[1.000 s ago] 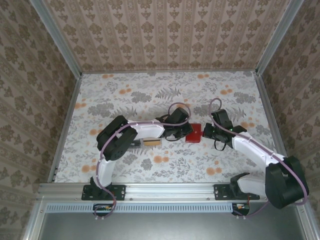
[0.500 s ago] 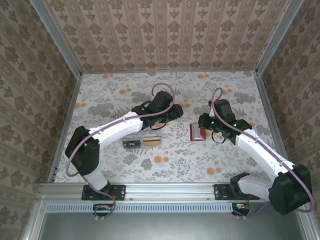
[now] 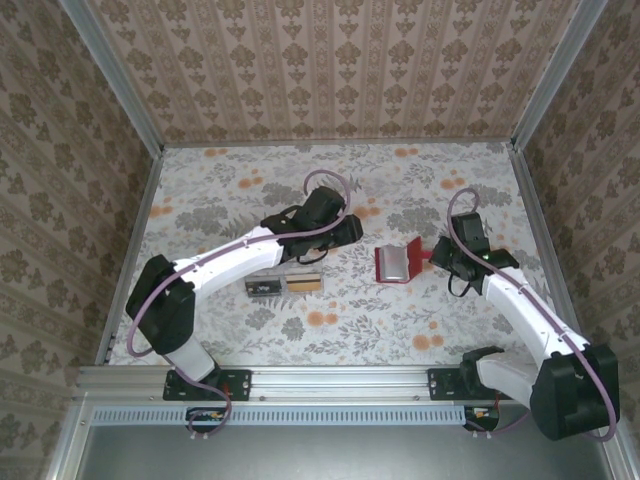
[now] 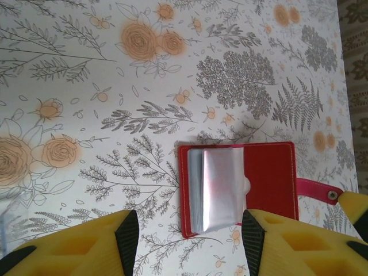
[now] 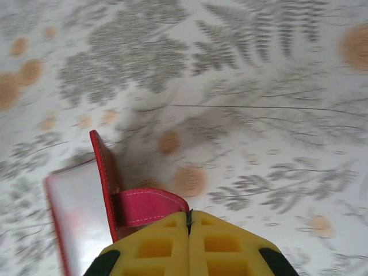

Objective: Take the credit cards out of the card holder

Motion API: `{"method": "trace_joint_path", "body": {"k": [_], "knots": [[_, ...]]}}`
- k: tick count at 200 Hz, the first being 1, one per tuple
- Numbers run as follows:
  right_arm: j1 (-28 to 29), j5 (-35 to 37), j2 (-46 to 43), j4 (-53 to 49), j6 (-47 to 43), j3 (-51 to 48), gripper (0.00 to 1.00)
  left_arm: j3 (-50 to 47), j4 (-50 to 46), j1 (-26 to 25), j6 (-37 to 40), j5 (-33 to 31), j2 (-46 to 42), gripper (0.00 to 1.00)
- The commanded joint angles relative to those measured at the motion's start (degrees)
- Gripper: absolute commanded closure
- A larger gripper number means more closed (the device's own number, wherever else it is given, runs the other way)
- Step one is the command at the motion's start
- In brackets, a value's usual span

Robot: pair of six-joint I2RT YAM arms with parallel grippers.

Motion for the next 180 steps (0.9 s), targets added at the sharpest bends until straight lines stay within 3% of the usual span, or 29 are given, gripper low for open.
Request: {"method": "trace_joint_path", "body": {"k": [1,16,35,56,133,180], "knots": [[-0.3,6.9,1.8,-4.3,-0.8,0.0,0.92,-0.1,1.3,-0.9,2.8,1.6,1.2,0.47],[-0.3,6.7,3.1,-4.7,-1.0,1.0,0.82,0.4,1.8,-1.3,3.3,2.9,2.4,0.47],[-0.2,2.6,2.6,-3.3,-2.2,1.0,0.54,1.5,1.5,-2.0,4.3,3.3,3.7,0.47],[1.3,-0.7,1.7,-1.2,-3.2,1.2,0.35,1.8,2.1,-2.4,4.7,4.1,4.7,0.46],[6.1,-7.4,8.1,1.9,-4.2,5.8,0.28,2.2,2.7,-2.8,5.0,5.7,6.9,0.46],[7.4,-3.9,13.4,-0.9,-4.1,8.2,0.31,1.5,3.5,-2.8,5.0,6.5,7.4,0.46]]}}
